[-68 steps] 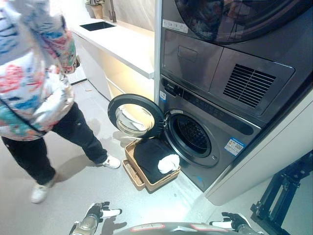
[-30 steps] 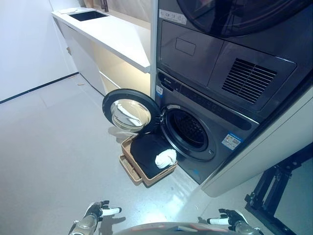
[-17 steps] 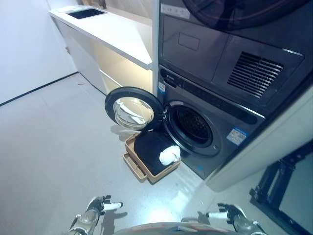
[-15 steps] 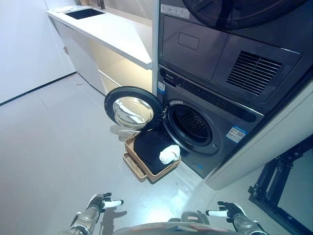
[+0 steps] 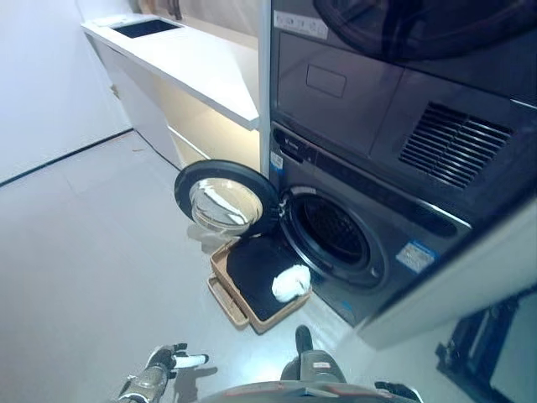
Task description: Put the clothes in the basket into the washing machine.
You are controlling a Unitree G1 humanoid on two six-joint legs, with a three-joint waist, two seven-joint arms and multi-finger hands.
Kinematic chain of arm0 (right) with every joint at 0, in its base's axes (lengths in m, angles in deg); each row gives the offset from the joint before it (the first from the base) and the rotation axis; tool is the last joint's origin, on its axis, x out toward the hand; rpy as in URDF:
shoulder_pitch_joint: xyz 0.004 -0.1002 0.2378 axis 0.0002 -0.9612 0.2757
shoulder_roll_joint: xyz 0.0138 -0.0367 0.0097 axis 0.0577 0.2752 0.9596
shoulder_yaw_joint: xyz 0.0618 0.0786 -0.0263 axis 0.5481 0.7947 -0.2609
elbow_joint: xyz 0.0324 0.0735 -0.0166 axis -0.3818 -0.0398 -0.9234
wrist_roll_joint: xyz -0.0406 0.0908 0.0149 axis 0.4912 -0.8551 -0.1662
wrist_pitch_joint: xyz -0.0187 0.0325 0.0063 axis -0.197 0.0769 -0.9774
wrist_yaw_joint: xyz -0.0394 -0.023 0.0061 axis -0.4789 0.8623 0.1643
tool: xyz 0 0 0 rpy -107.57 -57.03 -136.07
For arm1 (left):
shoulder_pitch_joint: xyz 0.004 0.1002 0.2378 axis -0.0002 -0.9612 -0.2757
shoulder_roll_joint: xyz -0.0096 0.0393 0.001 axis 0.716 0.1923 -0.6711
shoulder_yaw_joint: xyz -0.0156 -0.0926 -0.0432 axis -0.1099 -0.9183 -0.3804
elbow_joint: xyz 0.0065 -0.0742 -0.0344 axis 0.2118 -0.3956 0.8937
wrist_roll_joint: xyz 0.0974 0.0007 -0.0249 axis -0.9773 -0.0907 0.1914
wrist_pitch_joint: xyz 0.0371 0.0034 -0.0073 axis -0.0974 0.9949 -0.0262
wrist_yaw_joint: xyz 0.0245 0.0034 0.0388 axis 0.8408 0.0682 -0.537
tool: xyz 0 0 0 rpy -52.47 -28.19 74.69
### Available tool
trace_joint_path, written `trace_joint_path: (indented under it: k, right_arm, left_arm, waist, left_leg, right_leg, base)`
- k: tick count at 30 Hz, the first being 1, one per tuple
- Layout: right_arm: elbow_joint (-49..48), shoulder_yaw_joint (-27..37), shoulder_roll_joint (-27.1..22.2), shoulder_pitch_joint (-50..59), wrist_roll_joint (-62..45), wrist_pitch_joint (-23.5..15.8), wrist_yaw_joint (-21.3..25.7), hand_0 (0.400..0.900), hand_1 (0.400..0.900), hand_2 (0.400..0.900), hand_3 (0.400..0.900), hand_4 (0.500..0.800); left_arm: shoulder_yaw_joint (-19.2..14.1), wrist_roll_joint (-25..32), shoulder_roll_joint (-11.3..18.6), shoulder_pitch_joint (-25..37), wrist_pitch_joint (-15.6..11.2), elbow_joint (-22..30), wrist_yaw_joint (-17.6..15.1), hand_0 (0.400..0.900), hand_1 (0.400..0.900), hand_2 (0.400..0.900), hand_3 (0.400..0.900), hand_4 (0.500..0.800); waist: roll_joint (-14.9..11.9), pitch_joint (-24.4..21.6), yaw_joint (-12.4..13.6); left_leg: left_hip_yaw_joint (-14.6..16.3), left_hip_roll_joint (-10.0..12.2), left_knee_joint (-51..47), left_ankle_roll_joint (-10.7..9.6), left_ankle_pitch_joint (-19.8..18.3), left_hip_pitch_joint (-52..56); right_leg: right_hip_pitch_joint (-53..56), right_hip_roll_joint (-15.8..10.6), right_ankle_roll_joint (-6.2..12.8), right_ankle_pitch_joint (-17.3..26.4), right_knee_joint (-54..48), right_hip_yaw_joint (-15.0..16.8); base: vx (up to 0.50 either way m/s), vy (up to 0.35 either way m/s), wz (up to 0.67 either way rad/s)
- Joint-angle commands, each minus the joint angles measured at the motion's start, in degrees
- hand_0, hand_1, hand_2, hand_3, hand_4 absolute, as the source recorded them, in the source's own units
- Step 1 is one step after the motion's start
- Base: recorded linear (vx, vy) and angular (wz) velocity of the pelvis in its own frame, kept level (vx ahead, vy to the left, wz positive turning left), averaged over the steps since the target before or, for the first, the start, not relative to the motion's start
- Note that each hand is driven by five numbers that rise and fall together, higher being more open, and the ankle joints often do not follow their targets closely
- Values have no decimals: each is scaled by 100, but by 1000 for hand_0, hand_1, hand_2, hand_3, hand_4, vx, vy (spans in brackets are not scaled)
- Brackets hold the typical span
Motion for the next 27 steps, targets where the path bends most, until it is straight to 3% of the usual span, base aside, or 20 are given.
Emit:
trace_joint_path:
  k: [1,4,8,12,15,19,23,27]
  right_arm:
    - [21,-81,-198,498,-124,-172,59,900,900,900,900,800]
    - [-112,-84,-303,579,-203,-218,111,900,900,900,900,800]
    - [-63,-140,-437,716,-173,-205,133,900,900,900,900,800]
    - [-124,-179,-576,836,-208,-240,159,900,900,900,900,800]
    - [-96,-153,-611,772,-252,-247,169,900,900,900,900,800]
    - [-61,-154,-676,740,-279,-232,196,900,900,900,900,800]
    - [-34,-244,-689,884,-236,-223,269,900,900,900,900,800]
    - [2,-362,-653,1016,-184,-238,287,900,900,900,900,800]
  left_arm:
    - [-191,141,526,423,-148,145,-147,900,900,900,900,800]
    - [-107,164,495,519,-139,108,-168,900,900,900,900,800]
    - [-69,238,424,581,-119,128,-204,900,900,900,900,800]
    - [-26,279,466,705,-102,153,-239,900,900,900,900,800]
    - [-69,379,525,750,-88,175,-276,900,900,900,900,800]
    - [-117,598,544,841,-66,233,-326,900,900,900,900,800]
    - [-68,691,506,907,-92,263,-352,900,900,900,900,800]
    - [-55,700,518,886,-114,227,-368,900,900,900,900,800]
  waist:
    - [-443,-141,13]
    - [-347,-226,-67]
    - [-192,-299,-78]
    - [-79,-310,-93]
    - [-44,-343,-106]
    - [-174,-231,12]
    - [-389,27,309]
    - [-346,156,519]
  left_leg:
    - [-115,-89,809,43,-816,-12]
    - [-199,244,813,-123,-683,10]
    - [-264,496,882,-297,-299,-50]
    - [-340,676,1140,-460,390,-224]
    - [-359,851,1538,-553,1170,-373]
    - [-333,610,2854,-474,1743,-1092]
    - [-38,79,3040,-218,1059,-2331]
    - [4,119,2322,-227,867,-2668]
  right_leg:
    - [-722,-319,552,693,65,337]
    - [-782,-177,466,467,260,149]
    - [-847,-44,378,275,396,-32]
    - [-869,162,183,-8,612,-103]
    - [-657,411,-29,-278,698,-170]
    - [-107,520,-292,-525,574,-134]
    - [313,473,-314,-618,464,93]
    - [608,523,-285,-777,451,302]
  base:
    - [210,-198,37]
    - [190,-200,46]
    - [169,-196,13]
    - [137,-191,4]
    - [185,-231,7]
    - [184,-225,2]
    - [150,-139,-33]
    - [152,-5,-46]
